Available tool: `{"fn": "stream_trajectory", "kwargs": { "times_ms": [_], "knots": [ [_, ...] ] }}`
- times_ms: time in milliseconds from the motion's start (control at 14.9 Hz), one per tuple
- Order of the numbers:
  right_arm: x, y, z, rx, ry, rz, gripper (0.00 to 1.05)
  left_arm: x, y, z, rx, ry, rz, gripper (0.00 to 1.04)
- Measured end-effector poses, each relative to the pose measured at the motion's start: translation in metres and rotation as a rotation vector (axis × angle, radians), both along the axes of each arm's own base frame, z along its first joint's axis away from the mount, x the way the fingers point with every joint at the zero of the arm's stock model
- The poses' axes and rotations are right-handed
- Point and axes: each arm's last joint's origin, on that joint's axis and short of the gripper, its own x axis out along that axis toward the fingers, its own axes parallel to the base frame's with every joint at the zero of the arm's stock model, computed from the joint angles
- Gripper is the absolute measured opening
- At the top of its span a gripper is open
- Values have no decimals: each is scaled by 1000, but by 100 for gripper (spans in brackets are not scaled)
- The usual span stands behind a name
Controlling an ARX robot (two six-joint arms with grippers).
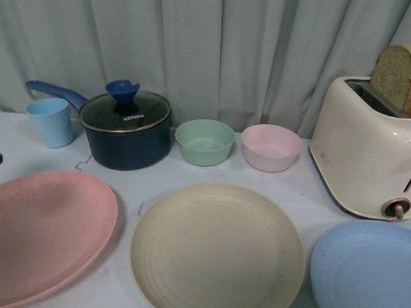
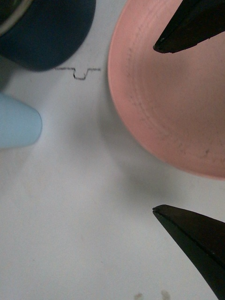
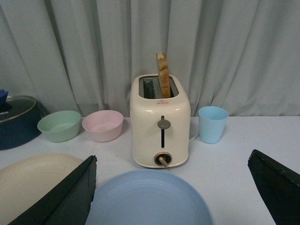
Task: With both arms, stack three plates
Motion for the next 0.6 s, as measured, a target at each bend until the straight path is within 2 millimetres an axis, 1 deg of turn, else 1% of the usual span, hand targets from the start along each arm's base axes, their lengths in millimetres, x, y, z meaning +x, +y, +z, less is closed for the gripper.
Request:
{"fn": "stream_trajectory", "kwargs": {
  "times_ms": [201,268,401,602],
  "knots": [
    [0,0,0,0,0,0,98,-2,21,-21,1,24,31,98],
    [0,0,0,0,0,0,98,-6,27,-33,1,56,42,98],
    [0,0,0,0,0,0,98,-13,32,-53,-9,104,59,98],
    [0,0,0,0,0,0,98,-13,37,-65,-5,92,74,98]
  ]
}}
